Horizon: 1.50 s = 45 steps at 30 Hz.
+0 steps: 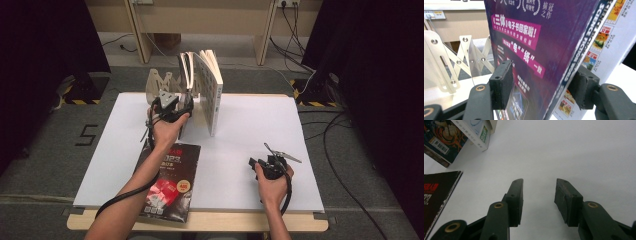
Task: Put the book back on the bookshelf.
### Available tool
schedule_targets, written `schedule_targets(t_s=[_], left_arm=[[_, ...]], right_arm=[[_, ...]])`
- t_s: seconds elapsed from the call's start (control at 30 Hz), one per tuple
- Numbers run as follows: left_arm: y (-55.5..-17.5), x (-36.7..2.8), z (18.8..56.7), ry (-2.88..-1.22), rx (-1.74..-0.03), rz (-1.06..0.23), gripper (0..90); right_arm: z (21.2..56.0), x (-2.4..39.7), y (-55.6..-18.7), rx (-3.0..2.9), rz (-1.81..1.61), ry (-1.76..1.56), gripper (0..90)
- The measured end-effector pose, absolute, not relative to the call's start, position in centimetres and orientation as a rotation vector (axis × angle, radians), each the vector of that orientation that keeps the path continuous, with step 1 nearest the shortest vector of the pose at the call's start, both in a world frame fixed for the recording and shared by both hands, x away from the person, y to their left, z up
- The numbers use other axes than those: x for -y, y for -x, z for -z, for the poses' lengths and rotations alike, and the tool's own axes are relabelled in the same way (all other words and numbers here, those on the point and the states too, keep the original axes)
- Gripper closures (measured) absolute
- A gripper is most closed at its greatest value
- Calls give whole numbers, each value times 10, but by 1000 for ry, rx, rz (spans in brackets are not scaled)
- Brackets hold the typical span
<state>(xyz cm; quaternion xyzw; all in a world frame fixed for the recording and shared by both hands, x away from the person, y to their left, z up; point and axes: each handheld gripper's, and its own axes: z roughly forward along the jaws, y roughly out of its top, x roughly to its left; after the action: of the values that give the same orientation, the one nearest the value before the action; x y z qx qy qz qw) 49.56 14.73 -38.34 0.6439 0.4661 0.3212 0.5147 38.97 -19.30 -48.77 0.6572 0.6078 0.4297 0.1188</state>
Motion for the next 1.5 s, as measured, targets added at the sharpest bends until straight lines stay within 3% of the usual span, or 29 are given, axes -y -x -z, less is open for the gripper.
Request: schedule_targets(t_s=[1.5], left_arm=[[-474,-150,396,-1640,-1034,-769,358]], right_arm=[[487,191,-389,-1779,-1252,-1917,584]])
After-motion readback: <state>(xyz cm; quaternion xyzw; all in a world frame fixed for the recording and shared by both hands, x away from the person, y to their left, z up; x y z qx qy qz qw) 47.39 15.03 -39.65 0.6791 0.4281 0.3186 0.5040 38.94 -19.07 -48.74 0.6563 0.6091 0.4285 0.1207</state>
